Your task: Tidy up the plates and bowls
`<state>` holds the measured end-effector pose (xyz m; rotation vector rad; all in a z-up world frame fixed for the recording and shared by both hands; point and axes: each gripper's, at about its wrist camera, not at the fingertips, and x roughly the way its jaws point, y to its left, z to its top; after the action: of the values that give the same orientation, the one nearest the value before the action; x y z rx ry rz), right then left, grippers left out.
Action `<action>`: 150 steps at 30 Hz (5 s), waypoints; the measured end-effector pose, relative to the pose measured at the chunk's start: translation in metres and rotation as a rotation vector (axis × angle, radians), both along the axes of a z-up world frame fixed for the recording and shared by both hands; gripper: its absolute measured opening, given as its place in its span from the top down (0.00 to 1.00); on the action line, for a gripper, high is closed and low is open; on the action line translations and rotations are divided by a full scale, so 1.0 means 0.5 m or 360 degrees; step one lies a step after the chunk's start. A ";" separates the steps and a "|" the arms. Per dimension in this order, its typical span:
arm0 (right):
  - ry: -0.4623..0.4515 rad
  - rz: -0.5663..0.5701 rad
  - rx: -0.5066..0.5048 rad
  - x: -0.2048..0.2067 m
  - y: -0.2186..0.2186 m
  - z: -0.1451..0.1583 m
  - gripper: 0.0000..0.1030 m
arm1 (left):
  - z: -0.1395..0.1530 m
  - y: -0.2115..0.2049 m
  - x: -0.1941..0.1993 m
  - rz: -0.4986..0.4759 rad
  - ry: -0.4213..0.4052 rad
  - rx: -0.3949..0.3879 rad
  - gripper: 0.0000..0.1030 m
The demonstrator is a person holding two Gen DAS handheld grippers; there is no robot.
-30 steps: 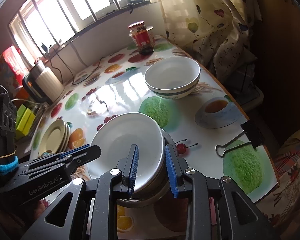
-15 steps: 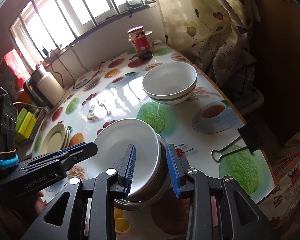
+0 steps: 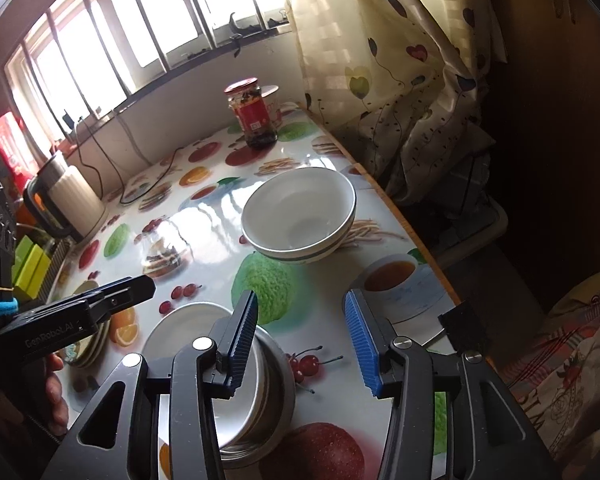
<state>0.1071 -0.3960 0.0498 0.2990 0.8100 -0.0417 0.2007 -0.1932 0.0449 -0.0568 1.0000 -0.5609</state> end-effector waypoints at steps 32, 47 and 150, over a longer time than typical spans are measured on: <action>0.0213 -0.0007 -0.0045 0.226 -0.081 -0.057 0.56 | -0.055 -0.163 0.138 -0.0078 0.0157 0.0145 0.62; 0.0236 0.0013 -0.0137 0.252 -0.070 -0.068 0.85 | -0.059 -0.174 0.148 -0.0066 0.0145 0.0190 0.79; 0.0185 0.0085 0.0020 -0.032 0.090 0.022 0.89 | 0.045 0.036 -0.104 -0.0036 0.0170 -0.0041 0.92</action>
<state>0.0912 -0.3510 0.0608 0.2883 0.9338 -0.0039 0.1487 -0.1753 0.0672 -0.0995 1.0986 -0.5966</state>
